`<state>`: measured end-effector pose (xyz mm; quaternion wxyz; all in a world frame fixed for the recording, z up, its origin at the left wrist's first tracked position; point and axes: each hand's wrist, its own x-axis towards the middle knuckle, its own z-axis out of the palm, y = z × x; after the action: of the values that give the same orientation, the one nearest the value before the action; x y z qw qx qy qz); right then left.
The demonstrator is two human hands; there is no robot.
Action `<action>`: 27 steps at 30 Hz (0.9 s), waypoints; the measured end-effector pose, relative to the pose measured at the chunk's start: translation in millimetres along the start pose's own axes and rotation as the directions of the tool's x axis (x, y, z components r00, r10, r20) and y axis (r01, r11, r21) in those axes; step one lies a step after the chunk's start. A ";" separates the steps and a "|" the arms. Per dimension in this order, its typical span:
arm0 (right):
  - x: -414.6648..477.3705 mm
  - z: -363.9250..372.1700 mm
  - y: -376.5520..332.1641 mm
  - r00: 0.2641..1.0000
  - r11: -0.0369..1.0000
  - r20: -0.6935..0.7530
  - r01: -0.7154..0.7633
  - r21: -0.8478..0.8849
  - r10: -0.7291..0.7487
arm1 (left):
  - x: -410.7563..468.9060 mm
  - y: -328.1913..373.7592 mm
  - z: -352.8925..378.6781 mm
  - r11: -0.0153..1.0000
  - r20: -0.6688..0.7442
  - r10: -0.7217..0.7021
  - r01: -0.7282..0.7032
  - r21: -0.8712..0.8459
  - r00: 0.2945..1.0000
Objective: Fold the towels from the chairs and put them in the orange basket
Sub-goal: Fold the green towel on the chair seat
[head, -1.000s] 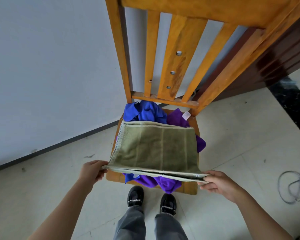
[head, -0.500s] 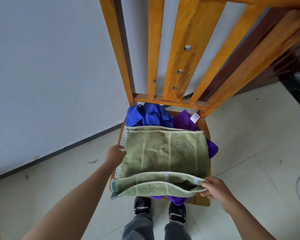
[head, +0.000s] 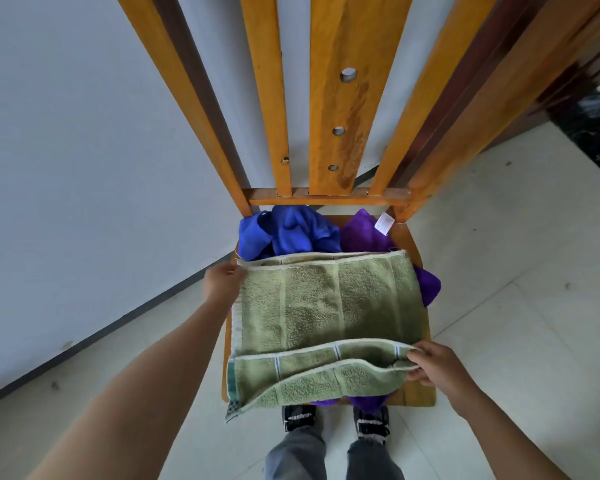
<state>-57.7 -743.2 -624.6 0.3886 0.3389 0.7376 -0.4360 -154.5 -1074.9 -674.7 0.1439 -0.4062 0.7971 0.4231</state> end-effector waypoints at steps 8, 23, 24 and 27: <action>-3.7 0.7 -1.6 1.000 1.000 0.015 0.012 -0.025 -0.012 | 20.8 0.7 2.1 0.998 -0.073 0.004 -0.008 -0.057 0.997; -33.1 1.6 20.2 0.999 0.997 0.031 0.012 -0.073 -0.009 | -102.9 -121.5 -8.3 0.892 0.236 -0.431 0.451 -0.036 0.871; -33.8 0.4 22.3 1.000 0.997 0.029 0.013 -0.077 -0.011 | -102.1 -121.5 -8.0 0.872 0.295 -0.443 0.483 -0.077 0.847; -34.0 -3.6 27.4 1.000 0.996 0.009 0.017 -0.083 -0.016 | -102.6 -113.7 -7.8 0.850 0.397 -0.444 0.517 -0.097 0.804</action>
<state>-19.8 -734.8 -604.4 0.4018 0.3147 0.7561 -0.4096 -1.7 -1062.6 -674.6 0.3486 -0.5234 0.5805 0.5172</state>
